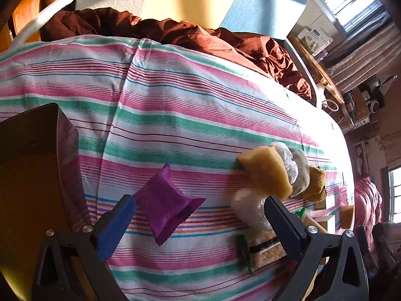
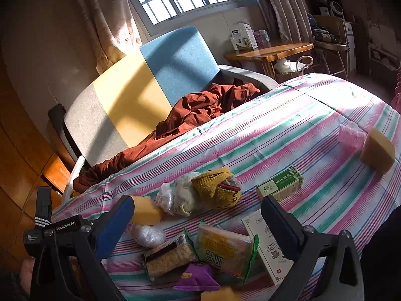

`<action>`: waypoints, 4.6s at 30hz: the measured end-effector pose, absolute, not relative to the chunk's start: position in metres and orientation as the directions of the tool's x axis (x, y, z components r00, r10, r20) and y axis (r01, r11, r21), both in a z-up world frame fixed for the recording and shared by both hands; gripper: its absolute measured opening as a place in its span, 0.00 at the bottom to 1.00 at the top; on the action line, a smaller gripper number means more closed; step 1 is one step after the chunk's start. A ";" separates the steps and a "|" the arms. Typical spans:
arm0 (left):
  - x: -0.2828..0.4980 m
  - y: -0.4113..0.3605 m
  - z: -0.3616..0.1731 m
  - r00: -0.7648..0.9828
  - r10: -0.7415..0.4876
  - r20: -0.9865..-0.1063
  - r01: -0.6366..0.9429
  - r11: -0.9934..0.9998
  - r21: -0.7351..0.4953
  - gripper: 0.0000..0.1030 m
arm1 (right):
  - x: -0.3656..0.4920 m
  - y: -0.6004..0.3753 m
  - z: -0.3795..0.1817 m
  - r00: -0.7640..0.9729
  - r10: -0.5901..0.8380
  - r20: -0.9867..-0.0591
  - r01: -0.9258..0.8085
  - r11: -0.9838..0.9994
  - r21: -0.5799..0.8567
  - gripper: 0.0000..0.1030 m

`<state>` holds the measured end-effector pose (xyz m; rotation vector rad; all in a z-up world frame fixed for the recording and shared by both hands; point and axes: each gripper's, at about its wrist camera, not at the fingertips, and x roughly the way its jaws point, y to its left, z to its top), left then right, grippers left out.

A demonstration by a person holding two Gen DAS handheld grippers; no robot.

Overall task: Organize objects
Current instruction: 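Close the left gripper on the purple snack packet, then lift the purple packet with the left gripper while the right gripper grasps a yellow sponge, then carry the purple packet into the gold tray and open the left gripper while the right carries the sponge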

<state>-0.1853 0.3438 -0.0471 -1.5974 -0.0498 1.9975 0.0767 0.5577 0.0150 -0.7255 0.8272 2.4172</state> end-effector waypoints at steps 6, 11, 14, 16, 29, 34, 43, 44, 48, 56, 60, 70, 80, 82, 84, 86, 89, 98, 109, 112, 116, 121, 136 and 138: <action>-0.177 0.358 -0.051 -0.172 0.422 -0.890 -0.435 -0.843 -0.316 1.00 | 0.079 0.563 0.013 -0.744 0.255 -0.618 -0.590 -0.684 0.428 1.00; -0.158 0.375 -0.038 -0.061 0.565 -0.823 -0.535 -0.715 -0.451 1.00 | 0.082 0.564 0.014 -0.746 0.260 -0.613 -0.594 -0.677 0.435 1.00; -0.156 0.371 -0.030 -0.105 0.555 -0.825 -0.545 -0.726 -0.419 1.00 | 0.083 0.566 0.014 -0.747 0.258 -0.613 -0.594 -0.673 0.441 1.00; -0.162 0.364 -0.031 -0.148 0.503 -0.852 -0.507 -0.778 -0.371 1.00 | 0.082 0.565 0.015 -0.748 0.253 -0.613 -0.590 -0.676 0.442 1.00; -0.181 0.364 -0.066 -0.132 0.397 -0.908 -0.309 -0.887 -0.343 0.66 | 0.081 0.565 0.014 -0.748 0.247 -0.616 -0.589 -0.675 0.445 1.00; -0.171 0.363 -0.073 -0.207 0.380 -0.902 -0.363 -0.886 -0.290 0.43 | 0.082 0.568 0.013 -0.743 0.253 -0.620 -0.598 -0.667 0.444 1.00; -0.110 0.364 -0.072 -0.327 0.353 -0.877 -0.559 -0.820 -0.122 0.34 | 0.085 0.576 0.008 -0.748 0.225 -0.625 -0.599 -0.636 0.487 0.96; -0.099 0.364 -0.072 -0.336 0.355 -0.872 -0.580 -0.807 -0.105 0.34 | 0.085 0.576 0.007 -0.746 0.221 -0.629 -0.600 -0.634 0.488 0.96; -0.050 0.356 -0.075 -0.369 0.379 -0.849 -0.664 -0.746 -0.045 0.33 | 0.080 0.575 0.001 -0.732 0.190 -0.654 -0.599 -0.637 0.486 0.95; 0.002 0.338 -0.084 -0.439 0.468 -0.767 -0.744 -0.668 0.019 0.33 | 0.074 0.565 -0.009 -0.685 0.120 -0.718 -0.602 -0.648 0.466 0.89; -0.003 0.335 -0.086 -0.416 0.492 -0.764 -0.757 -0.653 -0.008 0.33 | 0.082 0.547 -0.004 -0.604 0.131 -0.786 -0.615 -0.704 0.355 0.87; -0.001 0.334 -0.086 -0.389 0.514 -0.765 -0.772 -0.635 -0.035 0.35 | 0.087 0.506 -0.038 -0.365 0.068 -0.929 -0.579 -0.798 0.169 0.73; 0.003 0.328 -0.088 -0.408 0.550 -0.729 -0.782 -0.622 -0.032 0.34 | 0.074 0.491 -0.061 -0.231 0.116 -0.966 -0.550 -0.835 0.031 0.35; 0.005 0.326 -0.087 -0.414 0.550 -0.726 -0.782 -0.623 -0.026 0.33 | 0.073 0.486 -0.061 -0.225 0.130 -0.966 -0.535 -0.845 0.011 0.35; 0.007 0.323 -0.086 -0.415 0.550 -0.725 -0.780 -0.625 -0.027 0.33 | 0.073 0.481 -0.060 -0.232 0.127 -0.964 -0.510 -0.860 0.009 0.35; 0.009 0.318 -0.084 -0.411 0.547 -0.729 -0.775 -0.630 -0.036 0.32 | 0.073 0.474 -0.059 -0.263 0.088 -0.961 -0.459 -0.887 0.044 0.35; 0.016 0.308 -0.081 -0.393 0.555 -0.733 -0.771 -0.633 -0.066 0.32 | 0.074 0.457 -0.053 -0.321 0.021 -0.947 -0.333 -0.938 0.092 0.35; 0.035 0.265 -0.041 -0.358 0.650 -0.670 -0.778 -0.604 -0.171 0.32 | 0.075 0.454 -0.048 -0.332 0.033 -0.943 -0.292 -0.954 0.070 0.35; -0.017 0.162 -0.009 -0.509 0.564 -0.650 -0.562 -0.790 -0.246 0.32 | 0.065 0.439 -0.051 -0.356 0.047 -0.933 -0.245 -0.968 0.045 0.35; -0.025 0.132 -0.009 -0.541 0.536 -0.648 -0.515 -0.820 -0.248 0.32 | 0.065 0.436 -0.048 -0.373 0.021 -0.928 -0.223 -0.973 0.067 0.35; -0.034 0.097 -0.013 -0.578 0.473 -0.664 -0.455 -0.863 -0.219 0.32 | 0.067 0.432 -0.040 -0.434 -0.084 -0.897 -0.154 -0.974 0.166 0.35; -0.047 0.065 -0.023 -0.612 0.365 -0.701 -0.391 -0.911 -0.134 0.32 | 0.065 0.427 -0.032 -0.512 -0.263 -0.818 -0.069 -0.937 0.344 0.35; -0.067 0.035 -0.054 -0.611 0.204 -0.765 -0.309 -0.951 -0.007 0.33 | 0.039 0.389 -0.069 -0.437 -0.185 -0.880 -0.058 -0.971 0.233 0.35; -0.067 0.035 -0.058 -0.604 0.200 -0.772 -0.307 -0.952 -0.006 0.32 | 0.039 0.389 -0.071 -0.431 -0.178 -0.885 -0.058 -0.973 0.224 0.35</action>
